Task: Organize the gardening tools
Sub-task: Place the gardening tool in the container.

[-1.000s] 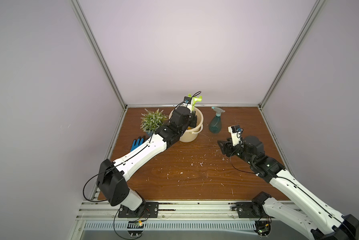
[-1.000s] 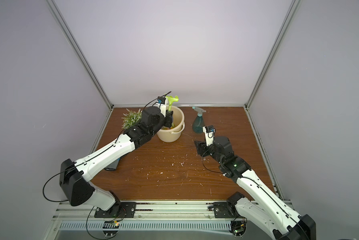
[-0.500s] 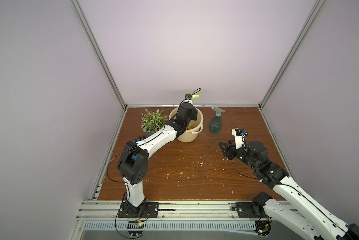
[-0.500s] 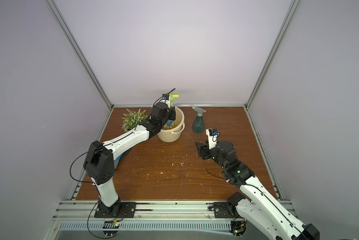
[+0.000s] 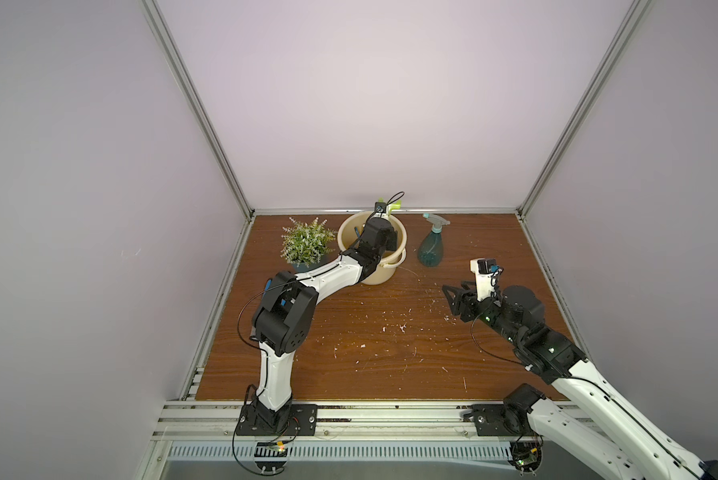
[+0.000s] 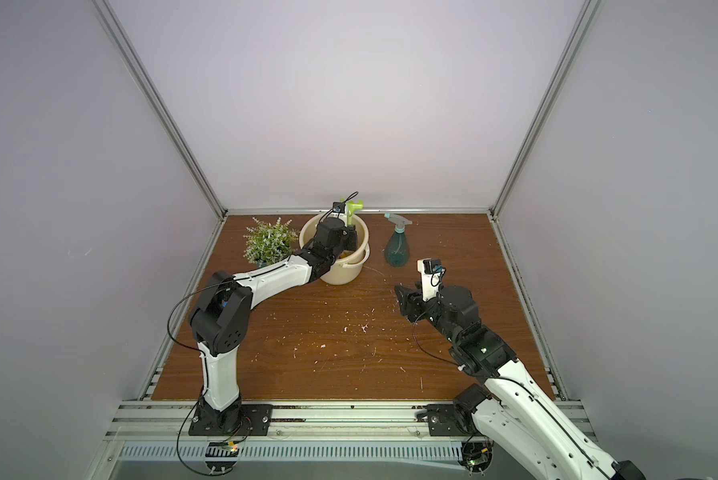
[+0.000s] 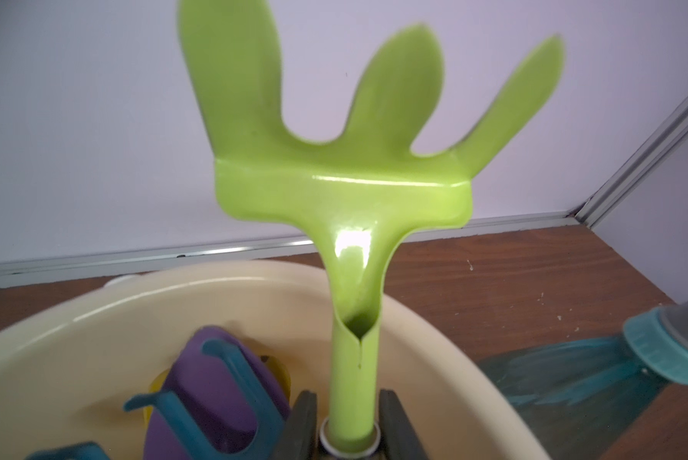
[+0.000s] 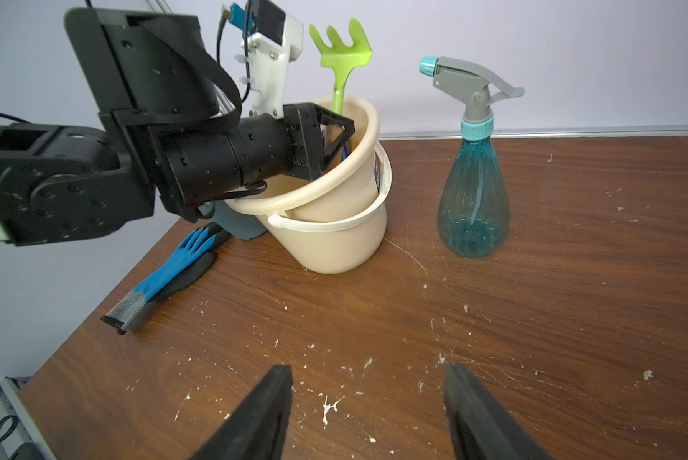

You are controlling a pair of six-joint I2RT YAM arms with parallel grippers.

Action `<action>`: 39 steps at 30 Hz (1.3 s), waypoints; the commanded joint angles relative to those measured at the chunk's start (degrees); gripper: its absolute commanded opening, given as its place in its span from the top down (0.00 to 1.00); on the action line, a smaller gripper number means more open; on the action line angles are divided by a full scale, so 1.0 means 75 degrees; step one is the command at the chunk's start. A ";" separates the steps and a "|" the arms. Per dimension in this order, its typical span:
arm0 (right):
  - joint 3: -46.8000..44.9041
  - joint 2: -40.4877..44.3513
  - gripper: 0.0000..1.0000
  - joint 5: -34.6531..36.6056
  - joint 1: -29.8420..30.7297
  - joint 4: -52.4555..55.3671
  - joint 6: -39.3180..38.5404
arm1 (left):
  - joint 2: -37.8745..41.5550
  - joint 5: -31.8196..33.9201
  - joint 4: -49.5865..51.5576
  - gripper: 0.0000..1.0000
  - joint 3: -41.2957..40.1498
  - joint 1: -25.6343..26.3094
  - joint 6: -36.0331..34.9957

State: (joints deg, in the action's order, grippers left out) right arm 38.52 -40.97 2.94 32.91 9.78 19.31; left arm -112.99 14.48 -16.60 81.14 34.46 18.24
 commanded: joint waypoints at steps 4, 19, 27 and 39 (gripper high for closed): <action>0.0075 -0.0191 0.33 -0.0006 -0.0022 -0.0303 -0.0006 | 0.0202 0.0221 -0.0335 0.84 -0.0349 -0.0071 0.0164; 0.0149 -0.0565 0.33 -0.0275 -0.0016 -0.0589 -0.0055 | 0.0799 0.0297 -0.0297 0.40 -0.0501 -0.0071 -0.0058; 0.0043 -0.0624 0.33 -0.0377 -0.0016 -0.0758 -0.0042 | 0.1409 0.0051 0.0231 0.36 -0.0467 -0.0071 -0.0216; 0.0307 -0.1572 0.31 -0.0390 -0.0017 -0.1273 -0.0184 | 0.3519 0.0211 0.0642 0.32 -0.2404 0.0133 -0.0266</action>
State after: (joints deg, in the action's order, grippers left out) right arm 38.57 -51.55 -0.30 32.91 3.68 18.81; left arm -89.25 14.74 -14.81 65.49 34.81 16.67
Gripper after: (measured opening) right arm 0.692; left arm 0.674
